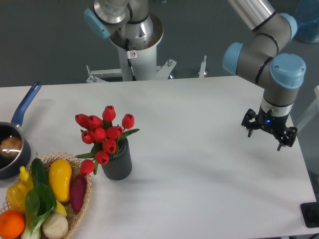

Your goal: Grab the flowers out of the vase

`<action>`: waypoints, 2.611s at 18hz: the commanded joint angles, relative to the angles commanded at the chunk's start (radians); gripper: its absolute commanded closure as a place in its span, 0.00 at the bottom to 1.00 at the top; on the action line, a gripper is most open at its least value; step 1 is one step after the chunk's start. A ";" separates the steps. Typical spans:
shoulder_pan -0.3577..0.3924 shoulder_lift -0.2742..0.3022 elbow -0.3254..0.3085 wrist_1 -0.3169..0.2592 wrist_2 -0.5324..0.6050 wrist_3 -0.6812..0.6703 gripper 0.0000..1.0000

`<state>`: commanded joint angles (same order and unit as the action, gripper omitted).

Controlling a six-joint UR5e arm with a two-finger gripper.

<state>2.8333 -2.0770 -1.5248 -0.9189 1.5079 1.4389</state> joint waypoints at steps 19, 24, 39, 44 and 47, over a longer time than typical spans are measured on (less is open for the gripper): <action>-0.028 0.129 -0.201 0.020 -0.182 0.000 0.00; -0.046 0.175 -0.284 0.018 -0.441 0.002 0.00; -0.187 0.251 -0.417 0.006 -0.929 0.005 0.00; -0.232 0.242 -0.423 0.005 -1.025 -0.005 0.00; -0.247 0.236 -0.426 0.005 -1.083 -0.003 0.00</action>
<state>2.5864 -1.8408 -1.9512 -0.9143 0.4252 1.4358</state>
